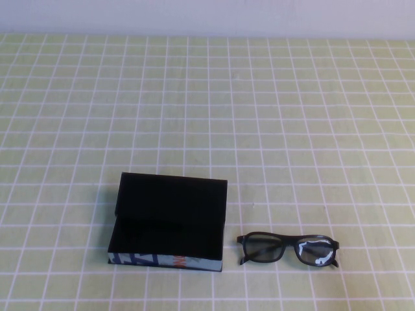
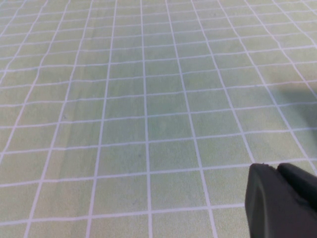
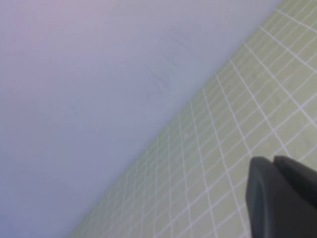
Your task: Return glasses to glasses case
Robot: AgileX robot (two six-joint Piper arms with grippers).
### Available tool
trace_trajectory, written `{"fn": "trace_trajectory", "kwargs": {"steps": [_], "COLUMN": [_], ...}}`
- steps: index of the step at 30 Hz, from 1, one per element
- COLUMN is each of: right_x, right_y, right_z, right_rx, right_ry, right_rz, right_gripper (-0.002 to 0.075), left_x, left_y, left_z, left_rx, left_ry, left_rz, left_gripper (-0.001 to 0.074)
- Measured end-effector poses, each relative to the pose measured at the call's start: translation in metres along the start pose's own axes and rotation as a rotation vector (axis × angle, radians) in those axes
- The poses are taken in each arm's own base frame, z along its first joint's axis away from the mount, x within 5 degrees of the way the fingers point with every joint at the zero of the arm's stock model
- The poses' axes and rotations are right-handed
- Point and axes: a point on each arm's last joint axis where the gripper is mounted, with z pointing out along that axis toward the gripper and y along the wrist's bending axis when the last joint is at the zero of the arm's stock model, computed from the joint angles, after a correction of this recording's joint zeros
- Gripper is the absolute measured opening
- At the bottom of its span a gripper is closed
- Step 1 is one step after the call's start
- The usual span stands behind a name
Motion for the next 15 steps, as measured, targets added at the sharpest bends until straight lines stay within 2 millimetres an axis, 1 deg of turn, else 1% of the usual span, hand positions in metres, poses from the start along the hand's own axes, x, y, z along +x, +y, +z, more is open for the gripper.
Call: {"fn": "trace_trajectory", "kwargs": {"steps": [4,8,11,13,15], "right_x": [-0.003,0.001,0.007,0.007,0.005], "right_y": [0.0,0.002,0.008,0.021,0.034], "right_z": [0.0,0.0,0.002,0.004,0.008], "right_rx": [-0.003,-0.019,-0.023,-0.026,-0.007], "right_ry": [-0.038,0.009,0.123,0.243,0.38], "right_rz": [0.076,0.127,0.107,0.051,-0.046], "right_gripper": [-0.0011,-0.0011,-0.0011,-0.0011,-0.0011], "left_x": [0.0,0.0,0.0,0.0,0.0], "left_y": [0.0,0.0,0.0,0.0,0.0], "left_z": [0.0,0.0,0.0,0.0,0.0], "left_rx": [0.0,0.0,0.0,0.0,0.0], "left_ry": [0.0,0.0,0.0,0.0,0.0], "left_rz": [0.0,0.0,0.0,0.0,0.0], "left_gripper": [-0.0004,-0.0004,-0.0004,-0.0004,-0.0004]}}
